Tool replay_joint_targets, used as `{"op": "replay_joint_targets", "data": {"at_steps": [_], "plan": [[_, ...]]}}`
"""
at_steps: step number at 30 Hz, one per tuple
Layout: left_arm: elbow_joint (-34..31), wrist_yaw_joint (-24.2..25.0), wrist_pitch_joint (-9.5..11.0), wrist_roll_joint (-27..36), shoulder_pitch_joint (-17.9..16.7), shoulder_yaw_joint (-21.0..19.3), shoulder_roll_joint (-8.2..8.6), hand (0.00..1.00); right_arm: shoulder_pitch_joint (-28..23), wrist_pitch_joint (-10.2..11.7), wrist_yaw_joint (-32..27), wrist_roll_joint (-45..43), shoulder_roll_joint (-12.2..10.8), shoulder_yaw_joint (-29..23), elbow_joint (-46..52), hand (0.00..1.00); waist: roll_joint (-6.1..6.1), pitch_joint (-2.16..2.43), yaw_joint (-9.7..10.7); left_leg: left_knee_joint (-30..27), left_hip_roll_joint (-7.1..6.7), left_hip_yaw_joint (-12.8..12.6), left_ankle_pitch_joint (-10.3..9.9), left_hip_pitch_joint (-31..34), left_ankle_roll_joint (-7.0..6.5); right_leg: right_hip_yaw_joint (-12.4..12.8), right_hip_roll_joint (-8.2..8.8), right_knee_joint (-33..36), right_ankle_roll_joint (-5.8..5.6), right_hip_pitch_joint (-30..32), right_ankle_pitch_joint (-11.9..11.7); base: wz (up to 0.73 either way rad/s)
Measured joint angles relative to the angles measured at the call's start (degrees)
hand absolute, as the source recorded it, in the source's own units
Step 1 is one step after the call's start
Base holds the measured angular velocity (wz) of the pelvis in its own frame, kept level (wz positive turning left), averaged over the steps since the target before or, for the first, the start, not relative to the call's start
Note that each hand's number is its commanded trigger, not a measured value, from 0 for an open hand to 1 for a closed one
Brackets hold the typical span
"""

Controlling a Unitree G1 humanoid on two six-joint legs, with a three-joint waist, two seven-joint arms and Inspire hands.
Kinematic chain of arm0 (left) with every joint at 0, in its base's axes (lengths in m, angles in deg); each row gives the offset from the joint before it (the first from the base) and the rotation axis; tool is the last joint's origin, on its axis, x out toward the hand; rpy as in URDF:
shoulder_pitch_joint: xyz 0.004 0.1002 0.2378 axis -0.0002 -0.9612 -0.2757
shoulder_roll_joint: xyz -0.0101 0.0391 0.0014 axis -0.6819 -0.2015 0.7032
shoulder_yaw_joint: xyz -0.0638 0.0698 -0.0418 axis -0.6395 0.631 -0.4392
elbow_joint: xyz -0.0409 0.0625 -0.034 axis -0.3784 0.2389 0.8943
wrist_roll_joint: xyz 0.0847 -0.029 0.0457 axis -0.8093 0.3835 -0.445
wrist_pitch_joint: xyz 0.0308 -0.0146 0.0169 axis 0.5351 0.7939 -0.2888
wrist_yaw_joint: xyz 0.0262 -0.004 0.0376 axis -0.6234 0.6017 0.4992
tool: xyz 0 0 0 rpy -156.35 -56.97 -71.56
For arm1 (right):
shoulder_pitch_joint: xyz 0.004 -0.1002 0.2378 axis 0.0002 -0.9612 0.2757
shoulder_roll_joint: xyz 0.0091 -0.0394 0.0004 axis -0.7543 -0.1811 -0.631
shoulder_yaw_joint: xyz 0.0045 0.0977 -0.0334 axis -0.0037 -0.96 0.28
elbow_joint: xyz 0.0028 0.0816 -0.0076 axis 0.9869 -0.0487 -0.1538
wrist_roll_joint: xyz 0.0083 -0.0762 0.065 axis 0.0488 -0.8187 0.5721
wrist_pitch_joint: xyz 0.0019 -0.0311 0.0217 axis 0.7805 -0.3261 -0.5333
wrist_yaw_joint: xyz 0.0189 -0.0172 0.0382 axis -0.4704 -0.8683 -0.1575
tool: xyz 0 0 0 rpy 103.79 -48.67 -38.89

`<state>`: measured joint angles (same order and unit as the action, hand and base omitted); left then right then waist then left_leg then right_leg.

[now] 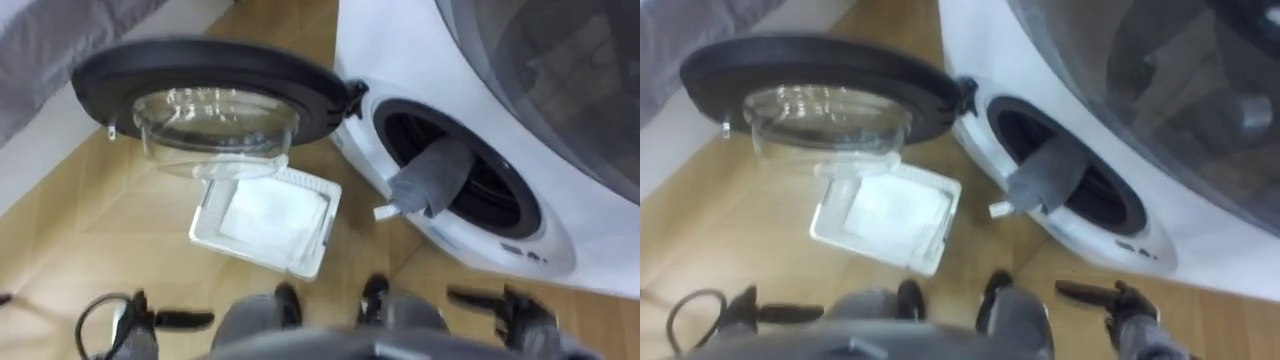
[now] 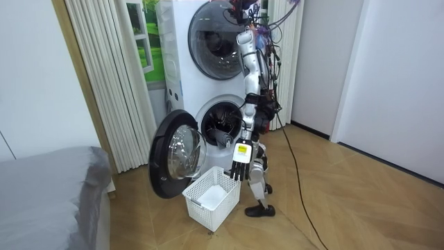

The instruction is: Put towel into washing machine

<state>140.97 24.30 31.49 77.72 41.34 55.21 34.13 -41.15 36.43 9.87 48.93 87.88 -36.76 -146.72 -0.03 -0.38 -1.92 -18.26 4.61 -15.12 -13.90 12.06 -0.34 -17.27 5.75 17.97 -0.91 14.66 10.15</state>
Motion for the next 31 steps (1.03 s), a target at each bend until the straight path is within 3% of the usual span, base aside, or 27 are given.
{"op": "replay_joint_targets", "data": {"at_steps": [4,10,20,25,31], "plan": [[0.22,0.98,-0.85,0.08,-0.49,0.87,0.01,0.00,-0.11,0.08,1.39,-3.99,-0.76,0.42,0.06,0.00,-0.17,-0.43,0.14,2.22,0.63,-0.04,0.29,-3.61,1.39,-0.01,-1.14,-0.98,0.71,-3.05,0.18,0.00],[0.20,2.16,-2.59,-0.02,-0.65,0.85,0.64,0.00,-0.66,-0.64,4.03,-4.49,-0.79,1.34,0.62,0.00,-0.18,-0.41,0.03,2.82,1.33,0.32,0.46,-6.00,2.29,-0.11,-2.15,-2.33,1.45,-5.81,0.60,0.02],[-0.43,3.32,-3.95,-0.05,-1.46,-0.78,1.21,0.00,-2.08,-1.25,8.20,-6.16,-1.24,1.49,2.01,0.00,0.97,-0.27,-0.02,2.96,1.84,0.36,0.69,-10.02,2.69,-0.21,-2.96,-4.28,1.85,-10.65,1.32,-0.02],[-1.58,3.75,-4.45,-1.08,-2.70,-2.64,1.00,0.00,-2.36,-3.04,8.97,-5.77,-2.02,1.36,2.09,0.00,2.02,-0.27,-0.08,2.96,1.75,2.32,0.69,-11.98,2.71,-0.21,-3.40,-5.46,1.69,-13.40,1.91,0.01],[-1.26,5.96,-5.42,-1.91,-4.19,-3.85,0.85,0.00,-4.04,-2.92,9.55,-6.15,-2.35,0.16,2.67,0.00,2.00,-0.24,-0.11,3.87,1.99,3.21,0.67,-14.47,2.75,-0.04,-4.01,-6.49,1.64,-15.92,1.90,-0.06]]}}
